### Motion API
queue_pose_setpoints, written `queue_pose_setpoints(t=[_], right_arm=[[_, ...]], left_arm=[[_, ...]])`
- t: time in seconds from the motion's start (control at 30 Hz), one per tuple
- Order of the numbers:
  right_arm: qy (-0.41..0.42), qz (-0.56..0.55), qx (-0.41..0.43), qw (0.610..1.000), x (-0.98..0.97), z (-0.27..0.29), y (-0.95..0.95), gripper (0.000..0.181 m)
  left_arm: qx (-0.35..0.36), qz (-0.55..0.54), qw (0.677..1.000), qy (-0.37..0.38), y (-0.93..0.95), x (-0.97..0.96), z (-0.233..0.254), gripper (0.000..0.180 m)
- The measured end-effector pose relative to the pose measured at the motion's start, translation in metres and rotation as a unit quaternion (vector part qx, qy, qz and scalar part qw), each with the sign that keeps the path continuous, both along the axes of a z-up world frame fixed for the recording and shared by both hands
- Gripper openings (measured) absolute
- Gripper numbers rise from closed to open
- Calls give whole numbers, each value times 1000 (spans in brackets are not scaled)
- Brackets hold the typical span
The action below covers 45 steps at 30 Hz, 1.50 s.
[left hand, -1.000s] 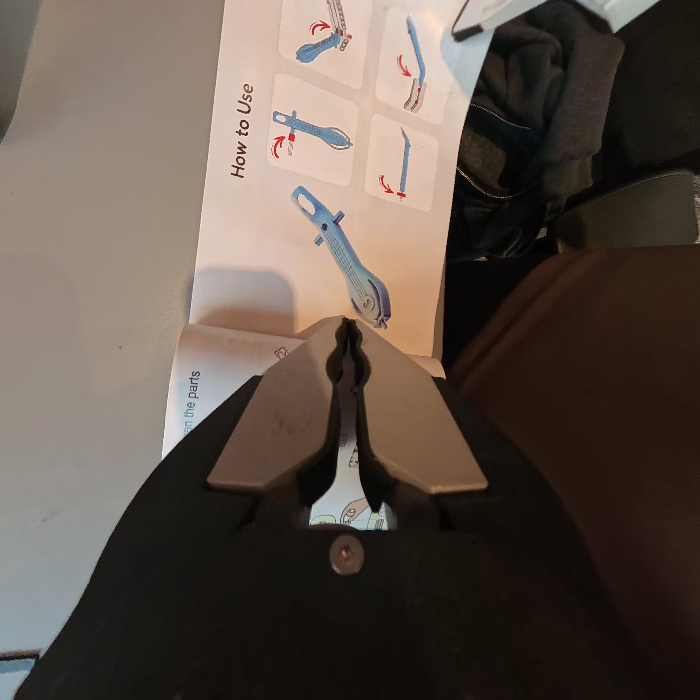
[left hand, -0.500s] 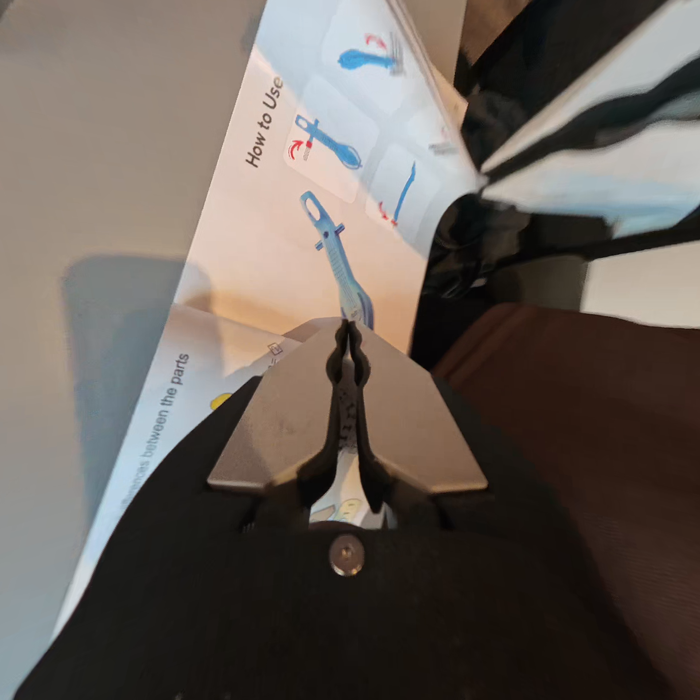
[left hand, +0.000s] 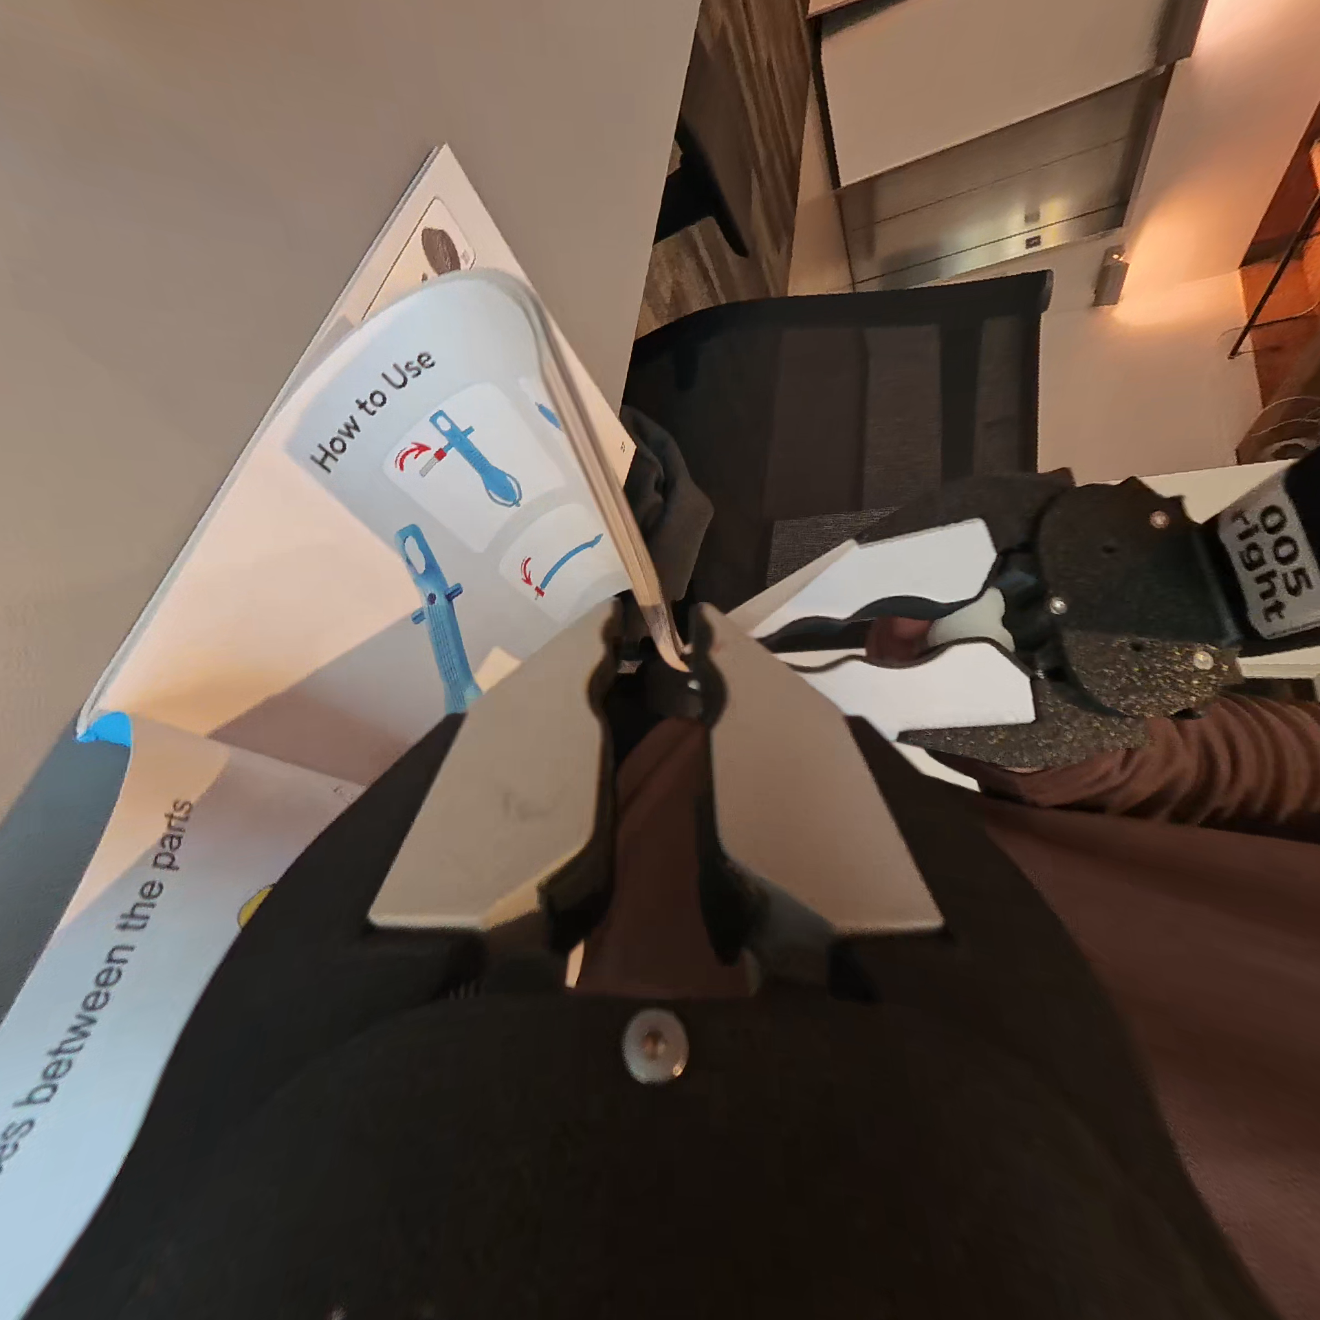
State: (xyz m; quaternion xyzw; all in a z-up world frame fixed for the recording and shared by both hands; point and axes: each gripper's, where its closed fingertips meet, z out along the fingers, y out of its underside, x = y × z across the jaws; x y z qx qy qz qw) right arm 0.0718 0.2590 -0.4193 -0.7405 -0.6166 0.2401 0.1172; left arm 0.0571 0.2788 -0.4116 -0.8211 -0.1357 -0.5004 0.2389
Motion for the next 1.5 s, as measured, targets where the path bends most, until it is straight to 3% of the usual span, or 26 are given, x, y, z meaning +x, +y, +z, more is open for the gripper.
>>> queue_pose_setpoints(t=[0.07,0.3,0.57,1.0,1.2,1.33,1.4,1.5], right_arm=[[8,-2,-3,1000,0,3,0,3],[9,4,0,1000,2,2,1,3],[11,8,-12,1000,2,4,2,4],[26,-28,2,999,17,23,36,22],[-15,-33,86,996,30,22,59,28],[-103,-30,168,980,45,13,81,31],[-147,-35,179,972,54,6,89,45],[-186,-22,179,966,63,-5,91,46]], left_arm=[[10,5,1000,4,2,-2,2,0],[-2,5,999,-33,3,1,2,6],[15,-6,1000,-18,5,1,4,0],[23,-4,999,-50,15,1,15,0],[16,-2,998,-55,17,2,12,0],[15,-3,998,-55,18,3,12,0],[14,-3,998,-58,18,3,12,0],[15,-3,998,-68,20,4,16,0]])
